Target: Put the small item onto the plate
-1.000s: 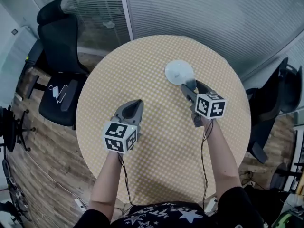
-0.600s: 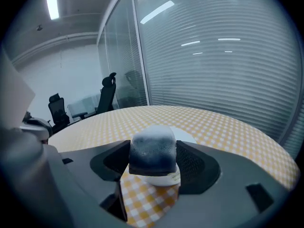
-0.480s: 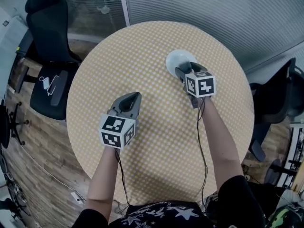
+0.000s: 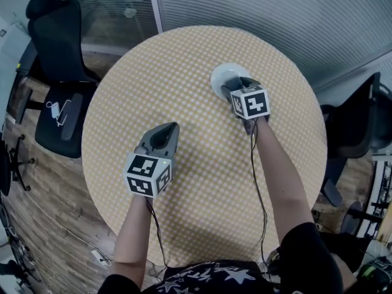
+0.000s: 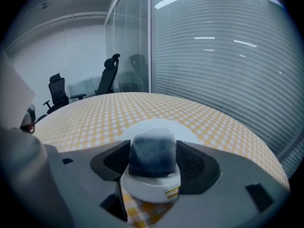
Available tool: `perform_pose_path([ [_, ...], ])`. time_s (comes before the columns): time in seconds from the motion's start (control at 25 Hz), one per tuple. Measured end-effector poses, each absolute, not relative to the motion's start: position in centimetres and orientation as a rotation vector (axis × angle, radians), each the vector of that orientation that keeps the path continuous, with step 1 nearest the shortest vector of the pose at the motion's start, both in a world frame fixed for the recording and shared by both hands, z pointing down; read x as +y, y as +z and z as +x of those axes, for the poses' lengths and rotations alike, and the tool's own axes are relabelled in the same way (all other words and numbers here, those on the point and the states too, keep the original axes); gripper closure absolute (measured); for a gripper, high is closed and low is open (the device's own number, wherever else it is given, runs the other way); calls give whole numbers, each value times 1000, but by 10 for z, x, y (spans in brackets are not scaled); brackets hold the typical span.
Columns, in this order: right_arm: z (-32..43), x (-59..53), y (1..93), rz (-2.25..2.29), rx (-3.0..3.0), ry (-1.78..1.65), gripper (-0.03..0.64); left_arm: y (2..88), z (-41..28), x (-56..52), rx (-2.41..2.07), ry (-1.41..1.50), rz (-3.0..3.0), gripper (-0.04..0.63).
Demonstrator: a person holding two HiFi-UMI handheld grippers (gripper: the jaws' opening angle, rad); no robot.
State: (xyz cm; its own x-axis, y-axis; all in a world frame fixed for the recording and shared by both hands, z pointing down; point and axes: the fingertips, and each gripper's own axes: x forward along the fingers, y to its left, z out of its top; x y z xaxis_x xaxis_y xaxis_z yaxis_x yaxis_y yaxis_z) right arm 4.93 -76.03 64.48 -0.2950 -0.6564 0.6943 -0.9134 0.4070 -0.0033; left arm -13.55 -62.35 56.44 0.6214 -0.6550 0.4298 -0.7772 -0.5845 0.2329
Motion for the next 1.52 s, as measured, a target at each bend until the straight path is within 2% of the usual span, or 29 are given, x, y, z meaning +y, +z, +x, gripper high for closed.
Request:
perform_pose_path([
  [0.4,52,-761,648,1285,-2046,572,313,557,-144,-621,-1151,421,2449,588],
  [0.72,46,-738,607,1318,-2100,496,313,536,-148,-610,-1166,402,2458,589],
  [1.0,28,-700,537,1346,-2249,420,318,494,-143,-586,-1180,368,2519,588],
  [1.12,25,-676,513,1349,-2287,401,374,472,-138,-568,-1190,350,2545,588],
  [1.36,35,-627,474,1419,-2346,401,530,438,-131,-527,-1218,301,2577,588],
  [1.52,47,-587,455,1463,-2390,455,557,423,-125,-492,-1230,288,2582,588],
])
